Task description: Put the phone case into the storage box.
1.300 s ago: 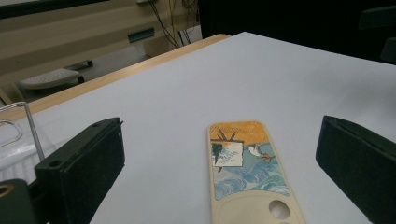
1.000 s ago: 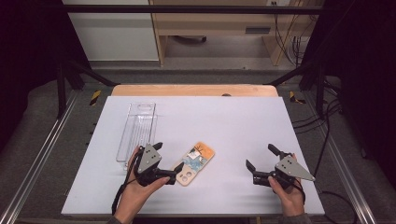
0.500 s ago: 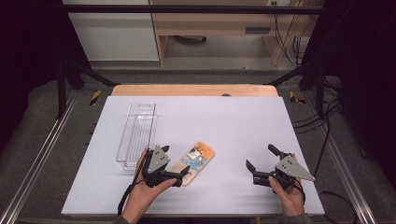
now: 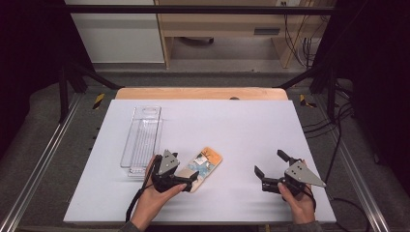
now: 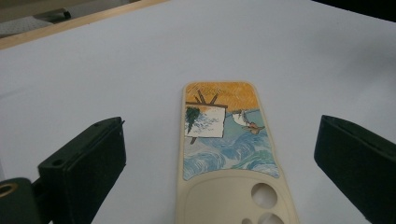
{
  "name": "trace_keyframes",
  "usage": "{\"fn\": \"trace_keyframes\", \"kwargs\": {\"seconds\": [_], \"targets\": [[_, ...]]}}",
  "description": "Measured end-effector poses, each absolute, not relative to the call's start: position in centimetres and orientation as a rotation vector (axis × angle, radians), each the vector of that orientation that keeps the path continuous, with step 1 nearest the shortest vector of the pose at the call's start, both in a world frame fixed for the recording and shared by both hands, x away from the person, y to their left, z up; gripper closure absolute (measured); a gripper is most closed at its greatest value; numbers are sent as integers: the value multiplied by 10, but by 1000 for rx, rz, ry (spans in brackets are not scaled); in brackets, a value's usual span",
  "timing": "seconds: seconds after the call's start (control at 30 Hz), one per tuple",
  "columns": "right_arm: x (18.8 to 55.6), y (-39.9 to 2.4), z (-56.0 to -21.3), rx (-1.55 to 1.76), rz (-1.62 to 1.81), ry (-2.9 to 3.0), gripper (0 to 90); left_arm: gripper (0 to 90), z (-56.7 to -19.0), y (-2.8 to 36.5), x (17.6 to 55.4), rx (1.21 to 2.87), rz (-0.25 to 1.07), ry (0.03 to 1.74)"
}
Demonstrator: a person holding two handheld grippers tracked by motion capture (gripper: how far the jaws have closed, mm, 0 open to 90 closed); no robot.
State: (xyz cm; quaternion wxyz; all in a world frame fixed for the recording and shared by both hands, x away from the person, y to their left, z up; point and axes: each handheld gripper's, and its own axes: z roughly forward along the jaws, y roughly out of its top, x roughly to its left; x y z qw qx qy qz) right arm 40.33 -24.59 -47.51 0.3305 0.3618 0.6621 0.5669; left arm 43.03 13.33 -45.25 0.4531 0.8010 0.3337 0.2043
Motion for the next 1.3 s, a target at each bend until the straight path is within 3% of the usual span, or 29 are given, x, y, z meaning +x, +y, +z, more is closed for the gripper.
{"fn": "trace_keyframes", "kwargs": {"seconds": [1.3], "targets": [[405,-243,-477,946,1479,1766,19,29,-485,112,438,2213,408,849]]}}
